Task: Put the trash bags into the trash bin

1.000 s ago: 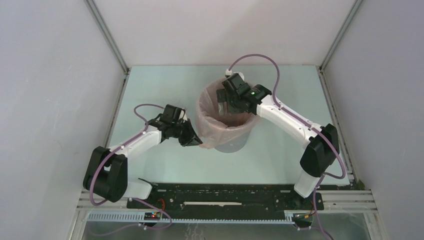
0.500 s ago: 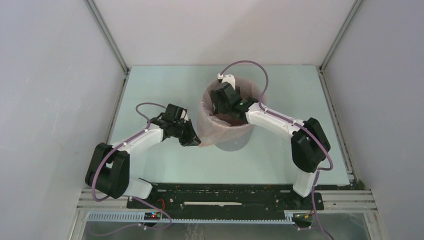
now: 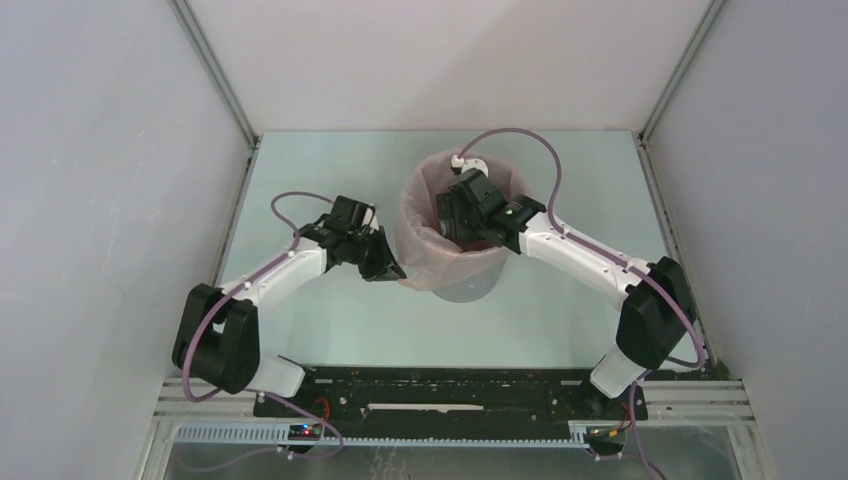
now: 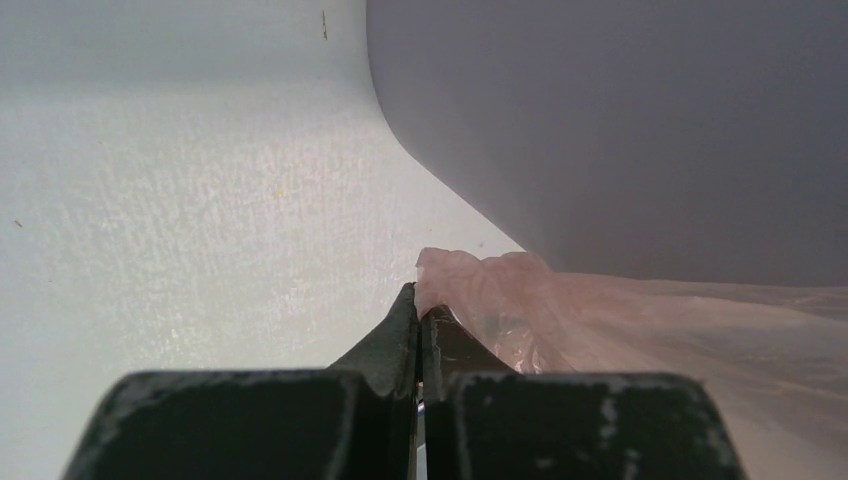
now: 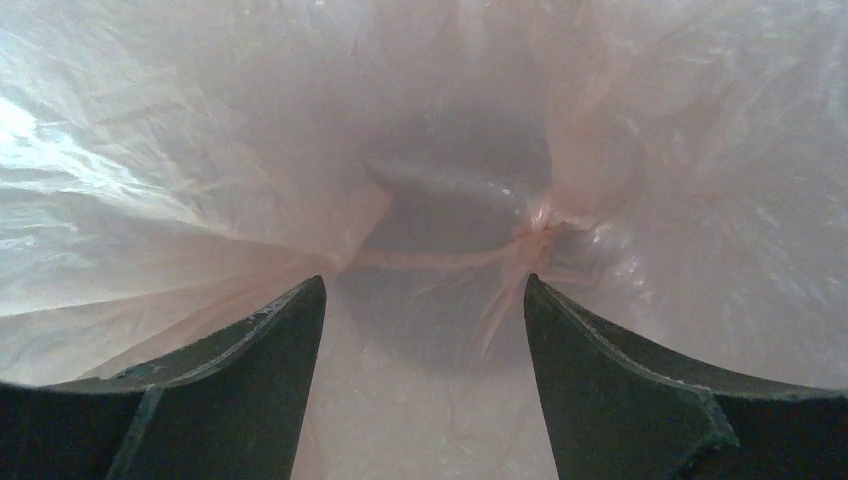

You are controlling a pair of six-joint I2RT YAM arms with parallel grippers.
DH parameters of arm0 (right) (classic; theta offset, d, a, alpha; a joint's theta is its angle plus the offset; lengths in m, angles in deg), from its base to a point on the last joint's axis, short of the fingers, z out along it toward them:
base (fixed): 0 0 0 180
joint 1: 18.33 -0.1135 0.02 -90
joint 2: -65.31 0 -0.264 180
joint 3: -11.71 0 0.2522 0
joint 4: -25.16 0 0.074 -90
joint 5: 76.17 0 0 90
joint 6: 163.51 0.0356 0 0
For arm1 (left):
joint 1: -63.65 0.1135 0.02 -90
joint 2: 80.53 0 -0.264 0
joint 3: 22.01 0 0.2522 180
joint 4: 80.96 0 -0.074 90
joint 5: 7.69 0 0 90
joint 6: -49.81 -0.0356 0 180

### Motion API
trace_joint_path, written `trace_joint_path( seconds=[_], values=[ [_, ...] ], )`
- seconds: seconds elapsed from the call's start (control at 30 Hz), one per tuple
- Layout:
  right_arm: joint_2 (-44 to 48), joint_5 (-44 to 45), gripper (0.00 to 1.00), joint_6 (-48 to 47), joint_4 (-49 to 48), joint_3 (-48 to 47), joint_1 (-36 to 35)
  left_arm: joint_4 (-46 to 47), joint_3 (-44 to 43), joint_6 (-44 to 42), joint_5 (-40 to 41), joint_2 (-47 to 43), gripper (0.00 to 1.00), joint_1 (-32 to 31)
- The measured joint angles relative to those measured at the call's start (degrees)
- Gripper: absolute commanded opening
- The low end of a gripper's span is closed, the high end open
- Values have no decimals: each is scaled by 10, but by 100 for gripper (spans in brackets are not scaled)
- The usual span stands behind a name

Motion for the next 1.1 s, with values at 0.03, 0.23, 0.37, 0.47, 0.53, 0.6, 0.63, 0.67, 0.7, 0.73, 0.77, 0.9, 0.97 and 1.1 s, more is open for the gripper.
trace_joint_path(
  seconds=[0.03,0.23,0.37,0.47,0.53,0.6,0.63,0.67,0.7,0.73,0.77,0.9,0.97,1.1],
  values=[
    [1,-3,81,3,3,4,-1,0,-2,0,0,1,0,0],
    [-50,-23,82,20,-4,9,-2,-6,-3,0,0,6,0,0],
    [-103,-31,82,26,-20,12,-2,-4,-3,-1,-1,20,0,0],
    [-136,-30,82,32,-33,16,-3,-6,-3,-6,0,33,0,-1],
    [-147,-30,82,33,-41,19,-4,-13,-4,-15,1,35,0,-2],
    [-149,-30,82,34,-46,21,-5,-24,-8,-26,4,35,0,-3],
    [-149,-30,82,34,-49,21,-6,-27,-10,-30,5,35,0,-3],
    [-148,-30,82,35,-51,21,-7,-32,-12,-32,5,35,0,-3],
    [-147,-29,82,35,-51,21,-8,-35,-14,-35,5,35,2,-3],
    [-145,-28,82,35,-49,21,-9,-38,-14,-37,5,35,4,-3],
    [-140,-25,82,35,-44,21,-11,-40,-15,-39,6,35,5,-3],
    [-96,-6,82,35,-29,21,-23,-55,-15,-40,21,19,10,-3],
    [-58,3,82,35,-24,21,-30,-59,-15,-40,26,2,13,-3],
    [3,19,82,35,-13,15,-36,-64,-16,-48,36,-11,15,-3]
  ],
)
